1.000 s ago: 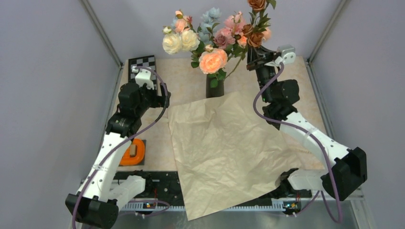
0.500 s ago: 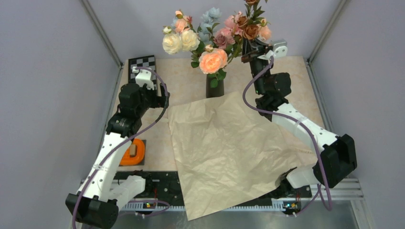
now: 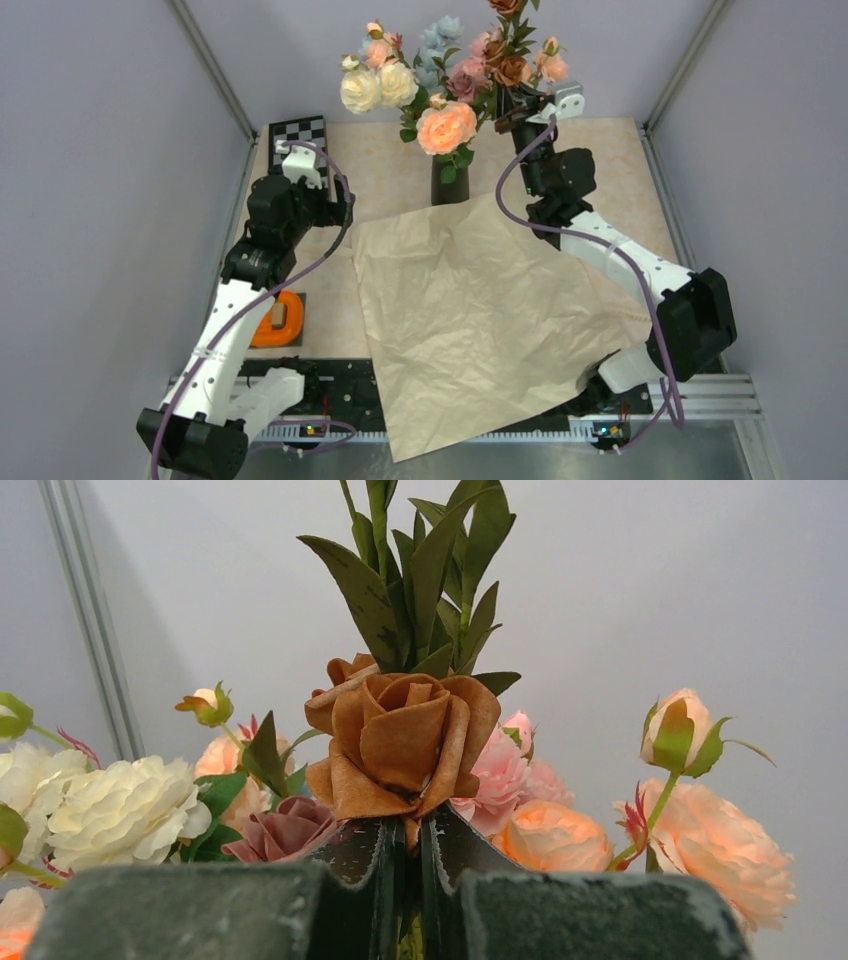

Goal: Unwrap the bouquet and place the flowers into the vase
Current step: Insert the fake flower into the vase.

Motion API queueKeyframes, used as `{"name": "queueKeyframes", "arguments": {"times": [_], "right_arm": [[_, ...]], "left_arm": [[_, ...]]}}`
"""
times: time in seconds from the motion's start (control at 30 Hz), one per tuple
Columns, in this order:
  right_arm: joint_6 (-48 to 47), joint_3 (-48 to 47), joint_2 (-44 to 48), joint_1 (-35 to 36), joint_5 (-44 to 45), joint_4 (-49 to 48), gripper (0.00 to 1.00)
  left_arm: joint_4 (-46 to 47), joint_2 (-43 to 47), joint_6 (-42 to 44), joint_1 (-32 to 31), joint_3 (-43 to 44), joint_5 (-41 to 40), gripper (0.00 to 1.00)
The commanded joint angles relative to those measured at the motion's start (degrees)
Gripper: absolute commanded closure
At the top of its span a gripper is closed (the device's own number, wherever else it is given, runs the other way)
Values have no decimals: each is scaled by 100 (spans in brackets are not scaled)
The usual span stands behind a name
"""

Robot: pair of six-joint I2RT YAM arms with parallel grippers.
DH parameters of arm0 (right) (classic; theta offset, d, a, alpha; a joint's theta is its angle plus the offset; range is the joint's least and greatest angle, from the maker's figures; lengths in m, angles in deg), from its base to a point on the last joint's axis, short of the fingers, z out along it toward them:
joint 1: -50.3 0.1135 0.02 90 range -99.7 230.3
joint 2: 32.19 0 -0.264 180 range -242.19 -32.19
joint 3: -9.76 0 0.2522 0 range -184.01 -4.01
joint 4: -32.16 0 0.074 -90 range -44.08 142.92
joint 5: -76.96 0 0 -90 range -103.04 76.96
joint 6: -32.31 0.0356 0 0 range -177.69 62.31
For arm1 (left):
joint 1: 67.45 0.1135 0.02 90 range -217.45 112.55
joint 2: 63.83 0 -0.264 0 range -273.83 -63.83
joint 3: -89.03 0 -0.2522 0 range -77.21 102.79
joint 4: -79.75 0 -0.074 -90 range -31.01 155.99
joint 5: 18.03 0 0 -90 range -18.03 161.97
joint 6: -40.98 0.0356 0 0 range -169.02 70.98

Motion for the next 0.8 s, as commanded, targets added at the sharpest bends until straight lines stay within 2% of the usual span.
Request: {"name": "queueKeyframes", "arguments": {"times": [0.0,0.77], "right_arm": [[189,-179,-51,-42,-162,-252,100],[173,176,-424,302,77,-98,100]], "left_arm": [[267,143,83,47,-22,-40,1],[278,141,31,76,-41,28,1]]}}
